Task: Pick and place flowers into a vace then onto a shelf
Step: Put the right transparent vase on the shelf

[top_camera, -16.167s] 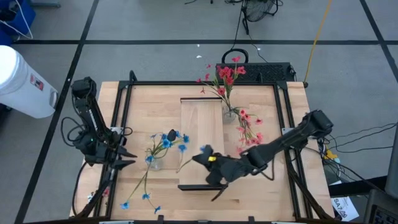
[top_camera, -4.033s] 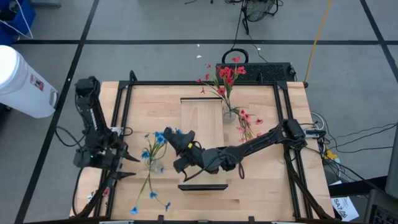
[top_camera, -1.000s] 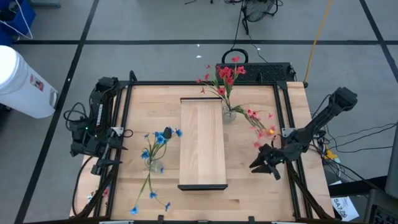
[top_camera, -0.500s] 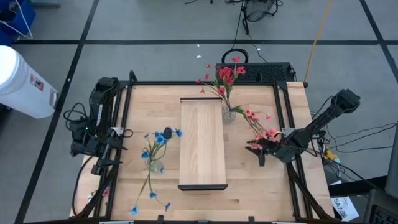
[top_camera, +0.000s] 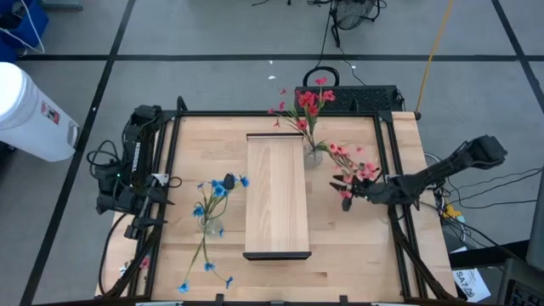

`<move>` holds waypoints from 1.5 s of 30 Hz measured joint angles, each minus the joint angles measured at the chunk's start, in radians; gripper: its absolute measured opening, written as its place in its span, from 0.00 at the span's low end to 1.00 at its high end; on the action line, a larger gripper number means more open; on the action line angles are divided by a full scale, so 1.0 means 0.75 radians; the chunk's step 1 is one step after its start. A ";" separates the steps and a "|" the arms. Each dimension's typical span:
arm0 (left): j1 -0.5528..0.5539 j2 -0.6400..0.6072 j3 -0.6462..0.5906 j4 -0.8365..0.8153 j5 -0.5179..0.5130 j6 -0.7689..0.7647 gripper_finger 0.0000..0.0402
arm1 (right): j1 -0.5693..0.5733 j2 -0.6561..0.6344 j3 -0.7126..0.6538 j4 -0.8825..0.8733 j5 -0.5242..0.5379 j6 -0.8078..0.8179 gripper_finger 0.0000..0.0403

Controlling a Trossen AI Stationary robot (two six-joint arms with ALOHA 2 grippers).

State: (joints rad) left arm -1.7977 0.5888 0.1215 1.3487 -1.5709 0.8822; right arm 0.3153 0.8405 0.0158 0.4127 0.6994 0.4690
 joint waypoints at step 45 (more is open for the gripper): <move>0.000 0.000 0.000 0.000 0.000 0.001 0.62 | -0.762 0.682 0.277 0.720 -0.620 -0.466 0.67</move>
State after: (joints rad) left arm -1.7977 0.5887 0.1215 1.3490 -1.5711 0.8825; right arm -0.2565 1.3519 0.2239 0.9530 0.2340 0.1197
